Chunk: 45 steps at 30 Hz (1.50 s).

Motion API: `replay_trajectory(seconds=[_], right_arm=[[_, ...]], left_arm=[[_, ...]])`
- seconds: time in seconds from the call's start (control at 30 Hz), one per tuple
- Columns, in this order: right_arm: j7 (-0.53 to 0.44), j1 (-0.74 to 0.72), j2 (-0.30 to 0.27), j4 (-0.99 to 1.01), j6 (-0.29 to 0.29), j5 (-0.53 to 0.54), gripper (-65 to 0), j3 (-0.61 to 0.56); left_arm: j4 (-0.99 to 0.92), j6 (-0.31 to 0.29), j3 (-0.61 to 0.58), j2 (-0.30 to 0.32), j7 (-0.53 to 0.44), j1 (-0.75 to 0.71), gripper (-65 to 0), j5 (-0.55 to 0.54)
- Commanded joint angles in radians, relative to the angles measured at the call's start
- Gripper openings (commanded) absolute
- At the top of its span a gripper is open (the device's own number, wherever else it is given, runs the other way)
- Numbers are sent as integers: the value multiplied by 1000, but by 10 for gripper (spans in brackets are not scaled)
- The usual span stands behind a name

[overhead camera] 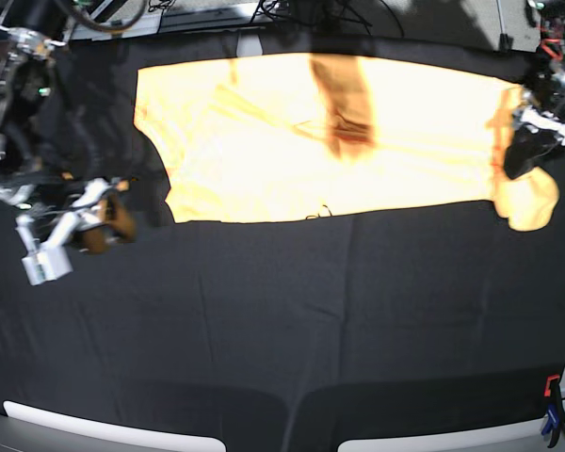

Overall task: Layout the t-shirt on the table in an organized manner, then fold the t-shirt properly
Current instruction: 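Lower the folded sides onto the shirt and open both grippers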

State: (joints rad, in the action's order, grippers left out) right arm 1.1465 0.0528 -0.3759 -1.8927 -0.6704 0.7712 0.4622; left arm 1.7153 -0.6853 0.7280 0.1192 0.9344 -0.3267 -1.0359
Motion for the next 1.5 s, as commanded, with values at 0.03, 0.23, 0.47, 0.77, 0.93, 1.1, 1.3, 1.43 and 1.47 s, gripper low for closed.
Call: replay_trajectory(seconds=[0.03, 0.23, 0.47, 0.77, 0.93, 1.1, 1.3, 1.43, 1.47], right_arm=[[-23, -10, -33, -14, -5, 21, -372, 37], [-23, -10, -65, -14, -4, 21, -372, 82], [-23, -11, -67, -14, -4, 25, -372, 82], [-14, -11, -67, -14, -2, 25, -372, 82], [-14, -10, -67, -14, -2, 24, -372, 82], [-13, 7, -68, -14, 32, 23, -372, 82], [-14, 88, -76, 32, 34, 63, -367, 81], [-13, 97, -76, 93, 31, 146, -318, 69], [-13, 97, -76, 114, 34, 146, -318, 59]], left_arm=[[80, -13, -4, -35, 43, -4, -650, -77], [128, -13, -124, -89, 143, -13, -650, -151], [127, -1, -333, -88, 73, -55, -650, -114], [127, 45, -536, -88, 31, -45, -329, -59], [128, 40, -619, -88, 47, 0, -310, -150], [129, 40, -578, -85, 76, 54, -310, -151], [129, 37, -401, -74, 74, 99, -310, -53], [129, 37, -327, -9, 67, 99, -310, -52], [129, 37, -315, 10, 67, 99, -310, -52]])
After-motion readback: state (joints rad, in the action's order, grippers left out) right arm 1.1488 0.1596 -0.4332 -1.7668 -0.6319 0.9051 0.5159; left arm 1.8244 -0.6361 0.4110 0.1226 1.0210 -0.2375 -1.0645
